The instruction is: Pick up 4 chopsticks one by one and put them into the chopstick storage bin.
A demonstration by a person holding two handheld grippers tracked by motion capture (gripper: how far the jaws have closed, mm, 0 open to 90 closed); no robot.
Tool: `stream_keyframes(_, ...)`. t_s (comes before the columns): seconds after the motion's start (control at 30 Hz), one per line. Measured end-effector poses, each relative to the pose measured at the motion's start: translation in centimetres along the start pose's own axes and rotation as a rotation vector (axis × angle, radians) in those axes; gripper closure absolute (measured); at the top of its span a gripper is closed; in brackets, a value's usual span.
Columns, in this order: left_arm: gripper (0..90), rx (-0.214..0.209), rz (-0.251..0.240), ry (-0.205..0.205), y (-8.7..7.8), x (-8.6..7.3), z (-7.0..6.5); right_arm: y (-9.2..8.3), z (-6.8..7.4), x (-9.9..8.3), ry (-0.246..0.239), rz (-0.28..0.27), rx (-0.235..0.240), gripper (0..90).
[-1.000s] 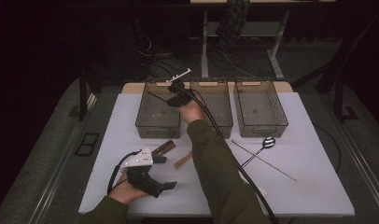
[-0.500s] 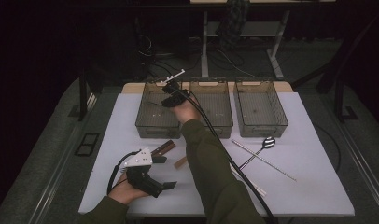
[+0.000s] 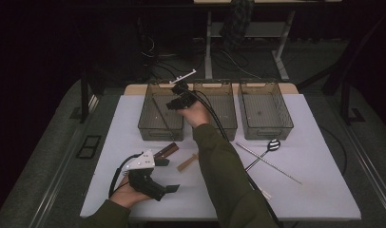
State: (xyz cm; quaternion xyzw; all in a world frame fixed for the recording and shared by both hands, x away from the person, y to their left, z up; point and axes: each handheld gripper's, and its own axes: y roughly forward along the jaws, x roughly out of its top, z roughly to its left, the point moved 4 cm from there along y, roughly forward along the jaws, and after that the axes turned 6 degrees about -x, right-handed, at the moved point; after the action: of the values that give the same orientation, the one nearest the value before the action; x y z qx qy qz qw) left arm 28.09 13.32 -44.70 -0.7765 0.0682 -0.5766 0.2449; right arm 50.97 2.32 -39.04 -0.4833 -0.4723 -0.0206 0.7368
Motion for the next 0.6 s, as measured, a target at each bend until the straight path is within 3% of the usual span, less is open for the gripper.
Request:
stream_keyframes(0.27, 1.4, 0.007, 0.001, -0.003, 0.0, 0.0, 0.1, -2.9, -0.9, -1.8, 0.008, -0.026, 0.073, 52.6)
stream_keyframes(0.6, 1.4, 0.012, 0.011, -0.003, 0.2, -0.2, 0.3, -6.6, -2.0, -4.7, -0.052, -0.047, 0.111, 44.2)
